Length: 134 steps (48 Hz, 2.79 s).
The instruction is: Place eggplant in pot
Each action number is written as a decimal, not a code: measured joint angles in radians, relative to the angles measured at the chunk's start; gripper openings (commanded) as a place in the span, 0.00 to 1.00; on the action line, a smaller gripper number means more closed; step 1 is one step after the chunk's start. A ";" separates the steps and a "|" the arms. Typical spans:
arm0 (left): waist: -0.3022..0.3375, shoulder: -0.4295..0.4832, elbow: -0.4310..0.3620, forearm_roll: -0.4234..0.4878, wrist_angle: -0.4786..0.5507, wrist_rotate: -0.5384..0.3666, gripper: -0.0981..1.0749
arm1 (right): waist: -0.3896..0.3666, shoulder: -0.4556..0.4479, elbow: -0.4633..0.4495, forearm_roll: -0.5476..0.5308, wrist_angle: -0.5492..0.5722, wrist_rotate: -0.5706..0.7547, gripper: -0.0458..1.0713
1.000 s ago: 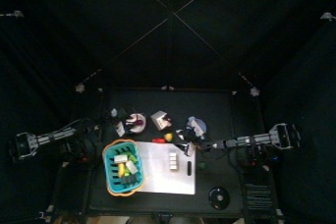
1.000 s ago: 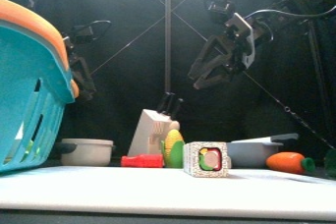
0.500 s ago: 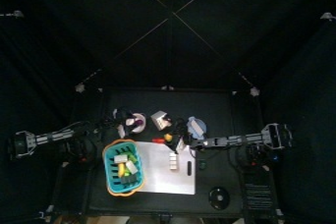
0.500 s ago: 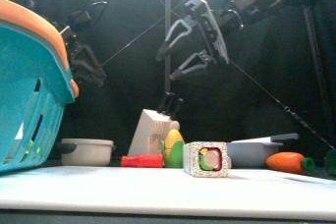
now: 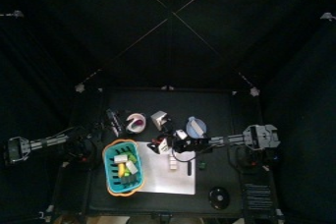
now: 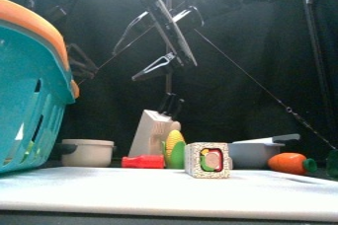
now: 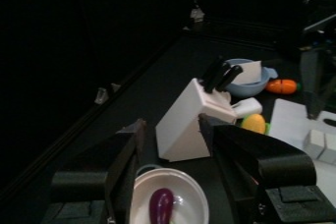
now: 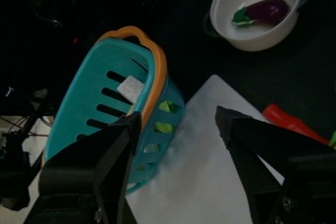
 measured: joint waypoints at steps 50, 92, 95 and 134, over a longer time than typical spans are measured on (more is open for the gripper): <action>-0.055 -0.014 0.021 -0.002 -0.008 0.005 0.81 | 0.084 0.245 -0.264 0.077 0.190 -0.003 0.88; -0.057 -0.015 0.026 0.000 -0.008 0.006 0.81 | 0.075 0.273 -0.279 0.132 0.270 -0.011 0.42; -0.057 -0.015 0.028 0.000 -0.008 0.006 0.81 | 0.074 0.273 -0.279 0.127 0.287 -0.011 0.42; -0.061 -0.015 0.031 0.000 -0.006 0.006 0.81 | 0.075 0.166 -0.252 0.071 0.314 -0.011 0.41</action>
